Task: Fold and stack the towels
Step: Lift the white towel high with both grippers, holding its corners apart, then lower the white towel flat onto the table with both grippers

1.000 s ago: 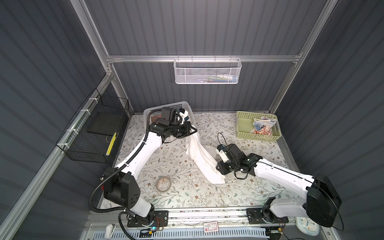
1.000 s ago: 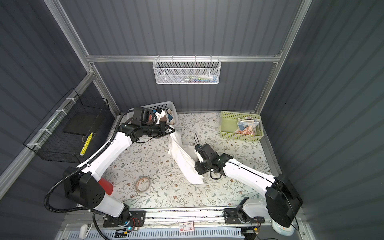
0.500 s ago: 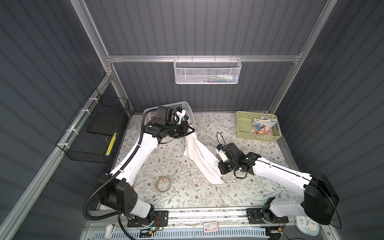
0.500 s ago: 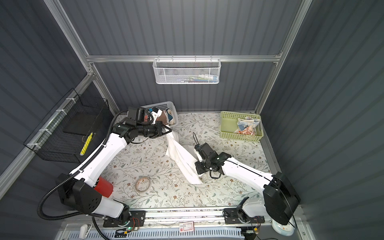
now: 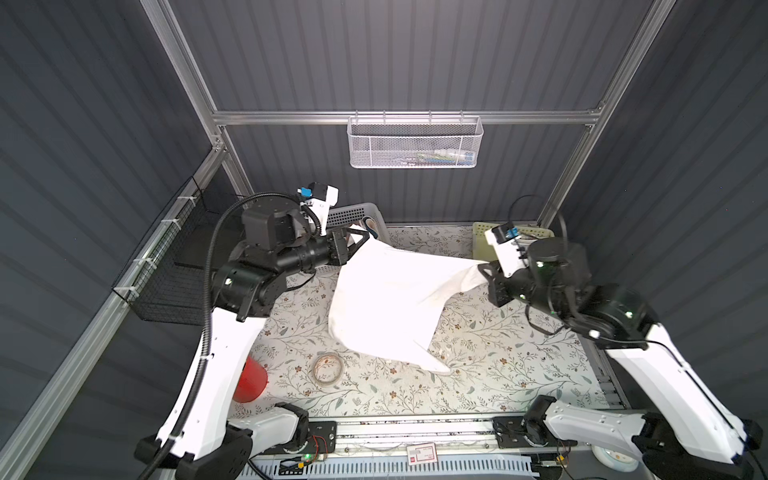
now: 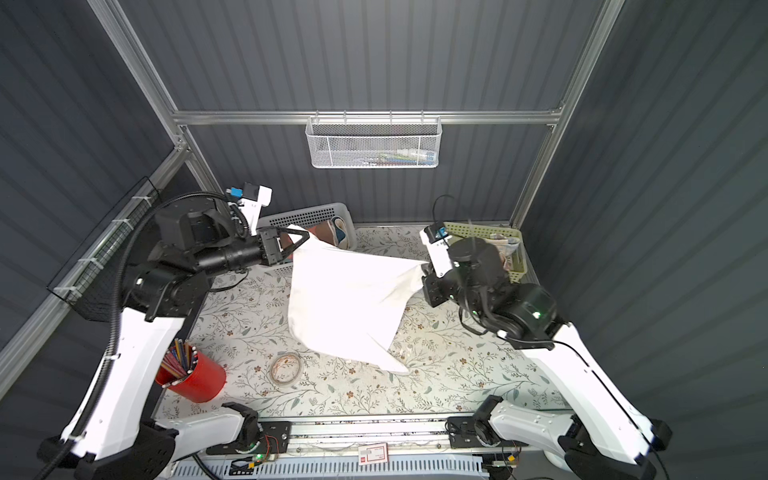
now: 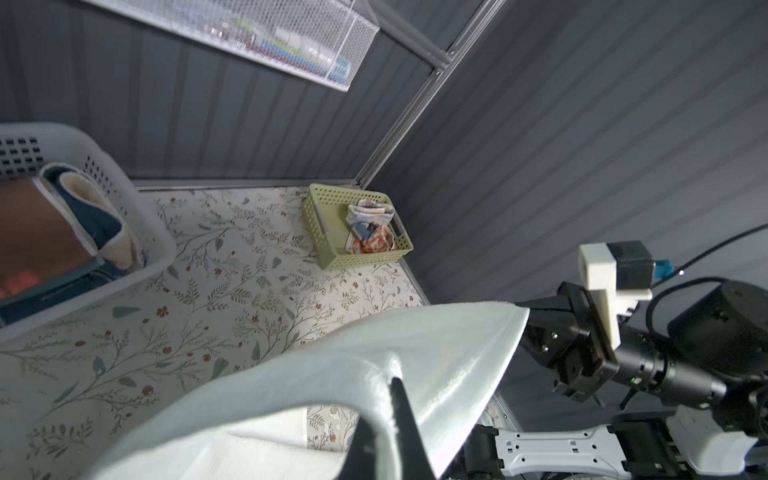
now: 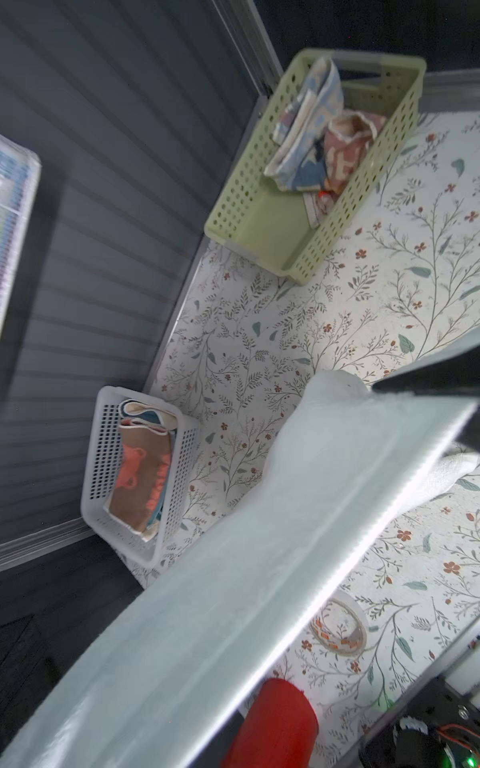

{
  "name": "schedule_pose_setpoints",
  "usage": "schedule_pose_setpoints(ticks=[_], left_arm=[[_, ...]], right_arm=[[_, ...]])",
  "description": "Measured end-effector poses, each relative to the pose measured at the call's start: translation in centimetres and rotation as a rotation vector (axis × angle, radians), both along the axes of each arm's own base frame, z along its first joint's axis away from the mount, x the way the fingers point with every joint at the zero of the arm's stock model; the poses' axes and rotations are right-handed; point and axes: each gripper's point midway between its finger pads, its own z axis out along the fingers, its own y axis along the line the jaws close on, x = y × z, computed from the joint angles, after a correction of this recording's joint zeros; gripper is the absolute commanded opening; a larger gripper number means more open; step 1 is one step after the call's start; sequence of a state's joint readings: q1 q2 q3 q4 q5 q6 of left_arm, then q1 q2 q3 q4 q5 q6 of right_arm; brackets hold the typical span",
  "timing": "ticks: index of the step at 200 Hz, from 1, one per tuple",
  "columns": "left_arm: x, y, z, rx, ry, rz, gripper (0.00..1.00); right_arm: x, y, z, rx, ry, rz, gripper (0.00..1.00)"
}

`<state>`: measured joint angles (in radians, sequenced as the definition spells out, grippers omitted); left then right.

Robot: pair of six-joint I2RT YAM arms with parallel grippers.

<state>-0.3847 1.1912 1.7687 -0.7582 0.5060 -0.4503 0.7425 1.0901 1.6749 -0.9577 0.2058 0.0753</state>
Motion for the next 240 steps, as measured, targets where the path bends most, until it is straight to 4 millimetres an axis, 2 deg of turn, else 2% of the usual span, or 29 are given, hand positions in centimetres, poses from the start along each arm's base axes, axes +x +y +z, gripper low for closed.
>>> schedule_pose_setpoints(ticks=[30, 60, 76, 94, 113, 132, 147, 167, 183, 199, 211, 221, 240], left_arm=[[-3.9, 1.1, 5.5, -0.034, -0.129, -0.025, 0.00], [-6.2, 1.9, 10.2, -0.069, -0.244, -0.037, 0.00], [-6.8, 2.0, 11.6, -0.083, -0.280, -0.048, 0.00], [-6.5, 1.7, 12.0, -0.086, -0.284, -0.058, 0.00], [-4.6, 0.9, 11.0, -0.068, -0.251, -0.058, 0.00], [-1.3, -0.1, 9.4, -0.033, -0.209, -0.042, 0.00], [1.8, -1.1, 7.9, -0.001, -0.181, -0.023, 0.00], [6.6, -2.2, 5.3, 0.058, -0.136, 0.021, 0.00], [9.9, -2.8, 3.6, 0.098, -0.114, 0.057, 0.00], [12.3, -3.5, 2.3, 0.121, -0.096, 0.071, 0.00], [13.1, -3.9, 2.0, 0.119, -0.093, 0.063, 0.00], [13.1, -4.1, 2.0, 0.116, -0.095, 0.056, 0.00], [12.1, -3.8, 3.3, 0.095, -0.132, 0.049, 0.00]], right_arm=[[-2.1, 0.1, 7.5, 0.056, -0.098, 0.090, 0.00], [-3.2, 0.4, 13.1, 0.093, -0.179, 0.155, 0.00], [-3.5, 0.4, 14.6, 0.098, -0.222, 0.173, 0.00], [-3.6, 0.0, 14.6, 0.070, -0.249, 0.171, 0.00], [-2.7, -0.6, 14.4, 0.013, -0.287, 0.127, 0.00], [-0.1, -1.5, 14.4, -0.035, -0.299, 0.050, 0.00], [3.3, -2.0, 14.0, -0.031, -0.270, -0.002, 0.00], [8.5, -2.4, 11.5, 0.016, -0.160, -0.022, 0.00], [12.5, -2.6, 9.3, 0.125, -0.043, 0.005, 0.00], [14.9, -2.6, 8.1, 0.273, 0.059, 0.058, 0.00], [15.7, -2.7, 8.1, 0.370, 0.111, 0.098, 0.00], [15.5, -2.6, 8.5, 0.420, 0.131, 0.130, 0.00], [13.0, -2.1, 10.8, 0.473, 0.105, 0.203, 0.00]])
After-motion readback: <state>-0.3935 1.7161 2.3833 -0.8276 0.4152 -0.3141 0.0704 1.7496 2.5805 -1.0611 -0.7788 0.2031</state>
